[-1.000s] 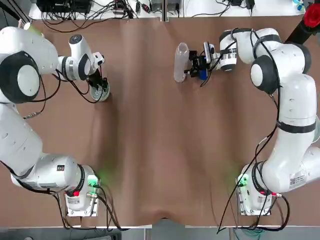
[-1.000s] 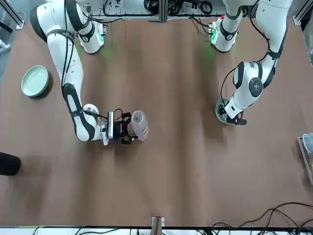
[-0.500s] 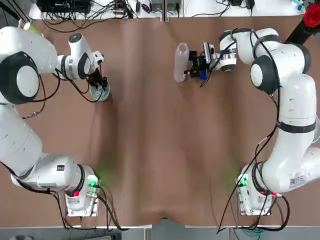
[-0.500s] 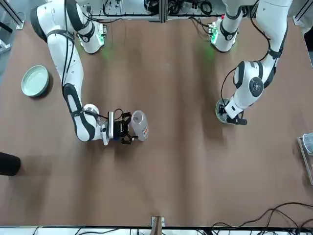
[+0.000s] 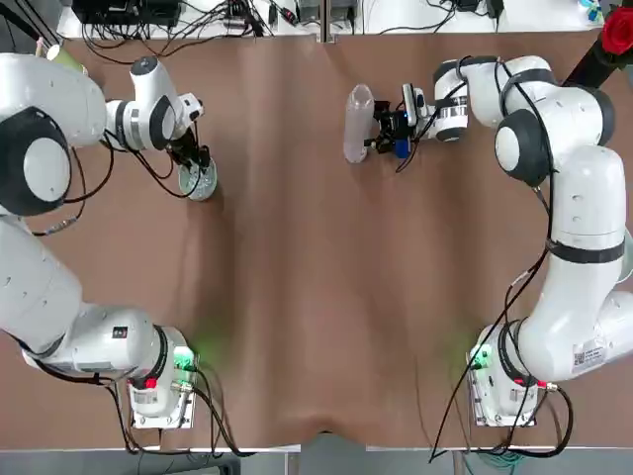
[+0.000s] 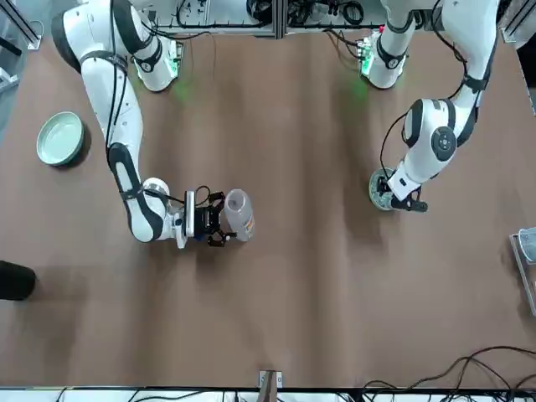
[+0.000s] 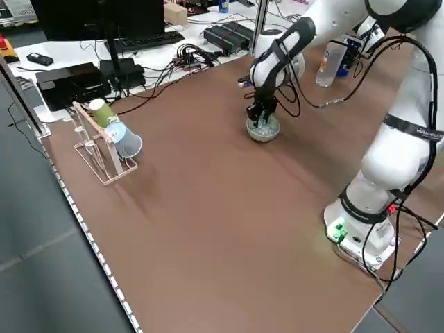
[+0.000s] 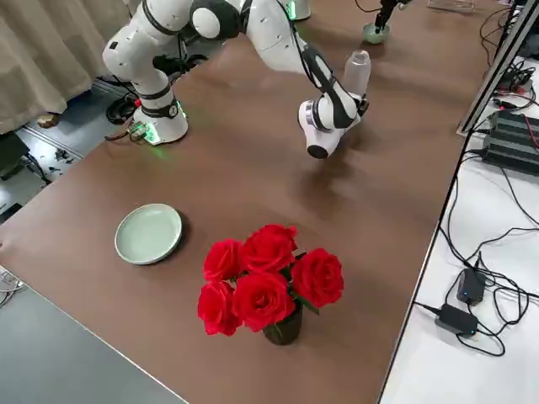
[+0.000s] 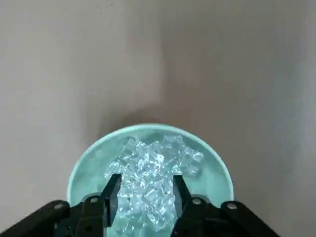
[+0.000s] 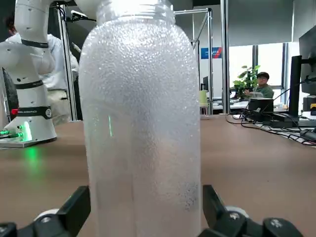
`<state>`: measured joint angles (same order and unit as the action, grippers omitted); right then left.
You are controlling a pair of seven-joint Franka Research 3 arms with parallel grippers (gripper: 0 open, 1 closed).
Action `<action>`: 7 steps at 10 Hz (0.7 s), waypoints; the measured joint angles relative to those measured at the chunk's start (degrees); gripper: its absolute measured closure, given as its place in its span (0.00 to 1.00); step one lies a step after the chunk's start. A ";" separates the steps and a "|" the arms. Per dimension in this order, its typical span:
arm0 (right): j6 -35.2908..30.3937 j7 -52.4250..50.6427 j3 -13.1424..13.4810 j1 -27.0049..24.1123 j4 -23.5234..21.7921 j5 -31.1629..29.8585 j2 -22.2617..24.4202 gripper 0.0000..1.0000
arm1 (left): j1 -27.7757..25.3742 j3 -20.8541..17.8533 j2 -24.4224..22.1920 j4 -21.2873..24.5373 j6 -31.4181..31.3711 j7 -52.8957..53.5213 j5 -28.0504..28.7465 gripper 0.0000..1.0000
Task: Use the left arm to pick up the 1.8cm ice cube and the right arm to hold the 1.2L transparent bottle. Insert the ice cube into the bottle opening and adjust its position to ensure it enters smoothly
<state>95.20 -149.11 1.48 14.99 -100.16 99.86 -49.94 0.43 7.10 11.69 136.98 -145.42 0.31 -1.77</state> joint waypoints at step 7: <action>-0.06 0.00 -0.01 0.00 0.00 0.00 -0.06 0.00 | 0.15 0.26 -4.50 -7.76 13.23 -1.71 0.00 0.52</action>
<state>95.14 -149.12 1.47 14.99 -100.16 99.86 -50.00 0.58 7.36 7.18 129.22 -132.19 -1.40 -1.77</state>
